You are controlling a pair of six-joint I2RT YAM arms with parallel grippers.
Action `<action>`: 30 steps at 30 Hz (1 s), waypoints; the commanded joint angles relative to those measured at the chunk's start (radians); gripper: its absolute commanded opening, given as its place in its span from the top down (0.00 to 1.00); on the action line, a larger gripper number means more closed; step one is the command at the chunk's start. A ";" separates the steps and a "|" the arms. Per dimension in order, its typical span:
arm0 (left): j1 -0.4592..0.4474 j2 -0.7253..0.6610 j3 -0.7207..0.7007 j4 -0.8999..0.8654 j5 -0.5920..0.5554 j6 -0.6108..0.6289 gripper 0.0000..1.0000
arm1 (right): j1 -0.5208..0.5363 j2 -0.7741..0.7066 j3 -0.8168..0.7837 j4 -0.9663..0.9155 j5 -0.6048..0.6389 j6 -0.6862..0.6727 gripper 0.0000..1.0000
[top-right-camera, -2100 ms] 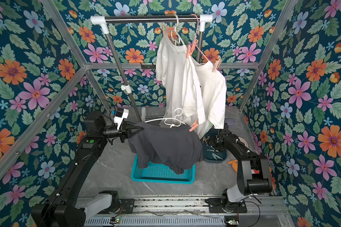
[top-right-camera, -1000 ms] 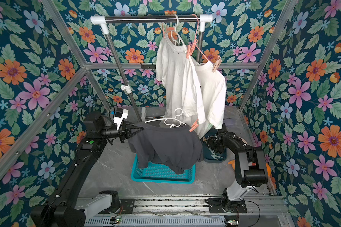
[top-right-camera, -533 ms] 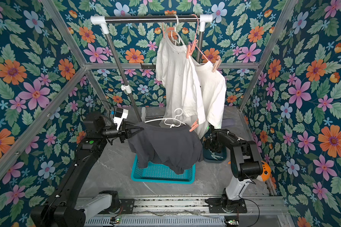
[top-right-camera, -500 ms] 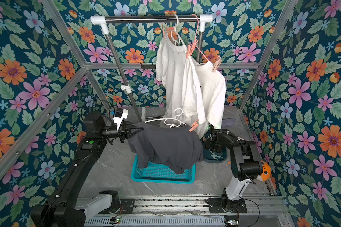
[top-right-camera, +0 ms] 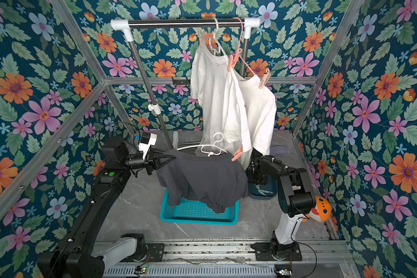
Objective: Use clothespins to secure the t-shirt on both sides of the hanger
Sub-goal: Pick up the clothespin from the storage box.
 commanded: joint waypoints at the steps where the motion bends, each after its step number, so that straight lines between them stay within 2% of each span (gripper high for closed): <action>1: 0.000 -0.006 0.007 0.041 0.011 -0.003 1.00 | 0.001 0.009 -0.002 -0.035 0.021 0.005 0.49; 11: 0.000 -0.007 0.005 0.041 0.010 -0.001 1.00 | 0.000 -0.003 -0.014 -0.055 0.052 0.019 0.64; 22: 0.000 -0.006 0.008 0.042 0.013 -0.004 1.00 | 0.002 -0.060 -0.086 -0.039 0.036 0.037 0.66; 24: 0.000 -0.006 0.008 0.042 0.012 -0.004 1.00 | 0.003 -0.049 -0.070 -0.046 0.030 0.037 0.69; 27: 0.001 -0.008 0.007 0.042 0.013 -0.004 1.00 | 0.003 -0.036 -0.062 -0.065 0.008 0.037 0.79; 30: 0.001 -0.008 0.007 0.045 0.011 -0.004 1.00 | 0.005 -0.051 -0.088 -0.062 0.016 0.041 0.81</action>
